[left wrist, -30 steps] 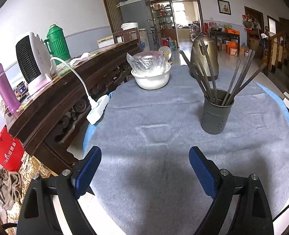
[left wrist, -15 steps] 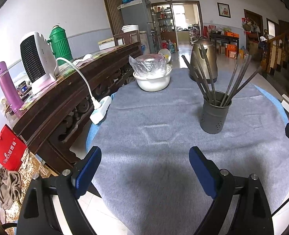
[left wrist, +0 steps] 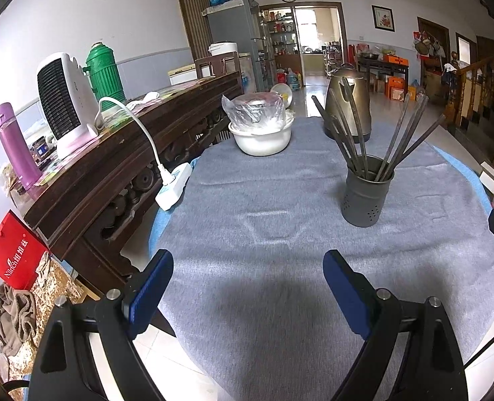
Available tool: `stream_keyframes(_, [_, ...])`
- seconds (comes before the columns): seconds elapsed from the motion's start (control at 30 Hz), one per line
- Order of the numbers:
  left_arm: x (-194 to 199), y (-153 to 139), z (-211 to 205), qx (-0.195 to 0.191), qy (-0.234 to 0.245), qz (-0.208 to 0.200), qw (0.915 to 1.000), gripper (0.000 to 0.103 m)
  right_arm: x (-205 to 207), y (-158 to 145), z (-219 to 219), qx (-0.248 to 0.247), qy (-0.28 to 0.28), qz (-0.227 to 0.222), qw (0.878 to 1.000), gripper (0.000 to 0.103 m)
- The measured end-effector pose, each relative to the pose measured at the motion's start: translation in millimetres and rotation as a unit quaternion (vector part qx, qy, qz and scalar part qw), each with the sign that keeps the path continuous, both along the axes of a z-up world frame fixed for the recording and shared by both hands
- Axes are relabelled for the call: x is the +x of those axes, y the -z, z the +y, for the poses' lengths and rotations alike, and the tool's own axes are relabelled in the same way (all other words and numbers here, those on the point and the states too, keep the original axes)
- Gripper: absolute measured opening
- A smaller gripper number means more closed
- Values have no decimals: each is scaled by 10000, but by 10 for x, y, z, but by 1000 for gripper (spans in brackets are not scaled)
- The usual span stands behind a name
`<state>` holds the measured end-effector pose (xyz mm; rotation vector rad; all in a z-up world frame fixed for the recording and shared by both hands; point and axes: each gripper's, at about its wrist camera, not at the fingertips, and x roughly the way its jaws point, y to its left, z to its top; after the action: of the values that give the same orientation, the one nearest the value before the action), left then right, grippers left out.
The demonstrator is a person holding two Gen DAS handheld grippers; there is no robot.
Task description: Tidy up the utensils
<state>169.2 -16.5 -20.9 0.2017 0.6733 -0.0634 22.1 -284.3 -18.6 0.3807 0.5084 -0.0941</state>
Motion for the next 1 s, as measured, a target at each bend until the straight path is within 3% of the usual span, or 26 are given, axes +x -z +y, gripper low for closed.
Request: stream_keyframes(1.0, [8,19,19,-30,11,86,10000,91,16,-57,80,26,-5,26,10000,63])
